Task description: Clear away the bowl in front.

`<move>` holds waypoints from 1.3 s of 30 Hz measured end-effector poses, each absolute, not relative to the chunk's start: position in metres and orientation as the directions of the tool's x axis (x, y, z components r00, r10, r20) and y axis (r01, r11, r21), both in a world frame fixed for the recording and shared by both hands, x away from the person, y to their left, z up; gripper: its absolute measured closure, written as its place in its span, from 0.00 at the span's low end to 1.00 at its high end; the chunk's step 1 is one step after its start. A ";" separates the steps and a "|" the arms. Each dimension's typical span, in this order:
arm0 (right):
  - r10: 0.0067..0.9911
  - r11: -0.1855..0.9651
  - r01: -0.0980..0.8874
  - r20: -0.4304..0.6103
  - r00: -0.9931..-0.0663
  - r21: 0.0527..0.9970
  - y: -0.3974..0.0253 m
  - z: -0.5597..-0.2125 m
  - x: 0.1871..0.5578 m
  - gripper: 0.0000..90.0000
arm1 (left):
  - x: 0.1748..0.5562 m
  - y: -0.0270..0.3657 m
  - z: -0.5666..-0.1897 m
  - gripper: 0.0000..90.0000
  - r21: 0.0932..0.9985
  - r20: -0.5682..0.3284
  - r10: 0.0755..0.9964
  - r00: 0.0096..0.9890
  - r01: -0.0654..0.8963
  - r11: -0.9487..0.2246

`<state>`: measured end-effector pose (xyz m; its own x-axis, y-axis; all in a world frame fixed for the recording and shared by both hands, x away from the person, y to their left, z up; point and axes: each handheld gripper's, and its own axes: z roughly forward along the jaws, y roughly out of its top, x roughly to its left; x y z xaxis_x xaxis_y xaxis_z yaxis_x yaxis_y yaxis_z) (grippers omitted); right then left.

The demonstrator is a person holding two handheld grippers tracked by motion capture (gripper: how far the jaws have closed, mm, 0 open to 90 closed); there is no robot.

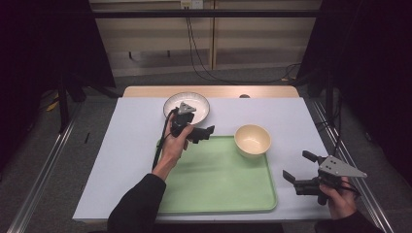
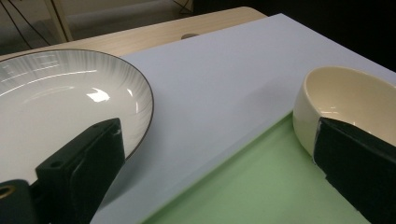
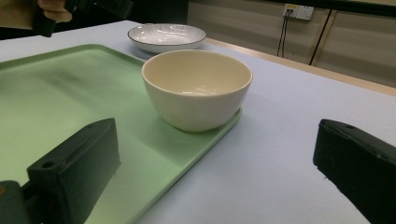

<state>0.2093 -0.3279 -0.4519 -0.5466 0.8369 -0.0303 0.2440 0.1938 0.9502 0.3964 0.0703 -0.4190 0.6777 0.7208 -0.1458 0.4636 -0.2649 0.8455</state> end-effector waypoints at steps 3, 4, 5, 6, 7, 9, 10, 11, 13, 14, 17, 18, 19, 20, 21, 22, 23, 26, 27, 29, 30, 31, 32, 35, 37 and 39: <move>0.838 0.198 0.242 -0.036 -0.545 0.950 -0.328 -0.452 0.210 0.00 | 0.390 0.080 -0.415 0.03 0.852 -0.135 0.739 0.660 0.459 -0.254; 0.837 0.198 0.242 -0.035 -0.546 0.950 -0.328 -0.452 0.210 0.00 | 0.388 0.083 -0.413 0.03 0.854 -0.128 0.748 0.651 0.456 -0.250; 0.837 0.199 0.241 -0.037 -0.546 0.950 -0.328 -0.452 0.210 0.00 | 0.386 0.087 -0.412 0.03 0.856 -0.120 0.758 0.641 0.453 -0.248; 0.837 0.199 0.241 -0.037 -0.546 0.950 -0.328 -0.452 0.210 0.00 | 0.382 0.094 -0.409 0.03 0.859 -0.112 0.768 0.631 0.451 -0.245; 0.837 0.199 0.241 -0.037 -0.546 0.950 -0.328 -0.452 0.210 0.00 | 0.382 0.094 -0.409 0.03 0.859 -0.112 0.768 0.631 0.451 -0.245; 0.834 0.200 0.243 -0.035 -0.550 0.949 -0.328 -0.452 0.210 0.00 | 0.379 0.102 -0.406 0.03 0.864 -0.107 0.778 0.619 0.445 -0.235; 0.840 0.197 0.250 -0.032 -0.542 0.948 -0.328 -0.452 0.209 0.00 | 0.375 0.109 -0.405 0.03 0.872 -0.094 0.795 0.599 0.435 -0.225; 0.840 0.197 0.250 -0.032 -0.542 0.948 -0.328 -0.452 0.209 0.00 | 0.375 0.109 -0.405 0.03 0.872 -0.094 0.795 0.599 0.435 -0.225; 0.840 0.197 0.249 -0.032 -0.542 0.948 -0.327 -0.452 0.210 0.00 | 0.372 0.117 -0.404 0.03 0.871 -0.107 0.796 0.596 0.442 -0.213; 0.840 0.197 0.251 -0.031 -0.541 0.948 -0.327 -0.452 0.210 0.00 | 0.370 0.120 -0.403 0.03 0.873 -0.109 0.799 0.591 0.442 -0.207; 0.840 0.197 0.250 -0.032 -0.542 0.948 -0.327 -0.452 0.210 0.00 | 0.363 0.128 -0.403 0.03 0.876 -0.106 0.802 0.588 0.436 -0.204; 0.837 0.199 0.251 -0.031 -0.546 0.947 -0.327 -0.452 0.210 0.00 | 0.360 0.131 -0.403 0.03 0.875 -0.095 0.804 0.587 0.435 -0.215; 0.835 0.198 0.249 -0.030 -0.549 0.948 -0.327 -0.452 0.210 0.00 | 0.358 0.133 -0.403 0.03 0.873 -0.089 0.804 0.588 0.434 -0.221; 0.836 0.198 0.250 -0.030 -0.548 0.948 -0.327 -0.452 0.210 0.00 | 0.355 0.136 -0.403 0.03 0.875 -0.090 0.810 0.580 0.435 -0.215; 0.838 0.199 0.251 -0.032 -0.544 0.947 -0.328 -0.452 0.210 0.00 | 0.352 0.138 -0.403 0.03 0.877 -0.092 0.814 0.574 0.433 -0.207; 0.838 0.200 0.251 -0.033 -0.545 0.947 -0.328 -0.452 0.210 0.00 | 0.349 0.142 -0.402 0.03 0.879 -0.090 0.814 0.575 0.430 -0.207; 0.837 0.199 0.249 -0.032 -0.547 0.948 -0.328 -0.452 0.210 0.00 | 0.347 0.145 -0.401 0.03 0.883 -0.095 0.816 0.571 0.427 -0.196; 0.838 0.200 0.249 -0.034 -0.545 0.947 -0.327 -0.453 0.210 0.00 | 0.338 0.152 -0.400 0.02 0.886 -0.089 0.822 0.562 0.421 -0.192; 0.838 0.200 0.249 -0.034 -0.545 0.947 -0.327 -0.453 0.210 0.00 | 0.335 0.155 -0.401 0.02 0.888 -0.086 0.821 0.565 0.417 -0.194; 0.837 0.199 0.250 -0.032 -0.546 0.948 -0.327 -0.453 0.210 0.00 | 0.328 0.160 -0.402 0.02 0.893 -0.094 0.827 0.554 0.414 -0.176; 0.838 0.199 0.251 -0.032 -0.544 0.947 -0.327 -0.453 0.210 0.00 | 0.325 0.163 -0.402 0.02 0.894 -0.091 0.826 0.557 0.411 -0.178; 0.838 0.201 0.250 -0.034 -0.545 0.947 -0.327 -0.453 0.210 0.00 | 0.322 0.167 -0.404 0.02 0.896 -0.086 0.825 0.559 0.406 -0.181; 0.837 0.203 0.250 -0.035 -0.546 0.947 -0.327 -0.453 0.210 0.00 | 0.321 0.170 -0.404 0.01 0.896 -0.092 0.823 0.560 0.407 -0.177; 0.841 0.199 0.254 -0.033 -0.540 0.946 -0.327 -0.453 0.210 0.00 | 0.316 0.179 -0.407 0.02 0.903 -0.088 0.846 0.526 0.401 -0.156; 0.840 0.200 0.252 -0.033 -0.542 0.947 -0.327 -0.452 0.211 0.00 | 0.310 0.183 -0.409 0.02 0.905 -0.079 0.849 0.523 0.395 -0.159; 0.842 0.202 0.257 -0.034 -0.538 0.945 -0.327 -0.453 0.211 0.00 | 0.303 0.189 -0.410 0.02 0.907 -0.064 0.852 0.520 0.387 -0.168</move>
<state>0.2107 -0.3275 -0.4526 -0.5378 0.8424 -0.0341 0.2569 0.2023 0.9450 0.3029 0.1886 -0.4105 0.5196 0.8521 -0.0635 0.3869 -0.1683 0.9066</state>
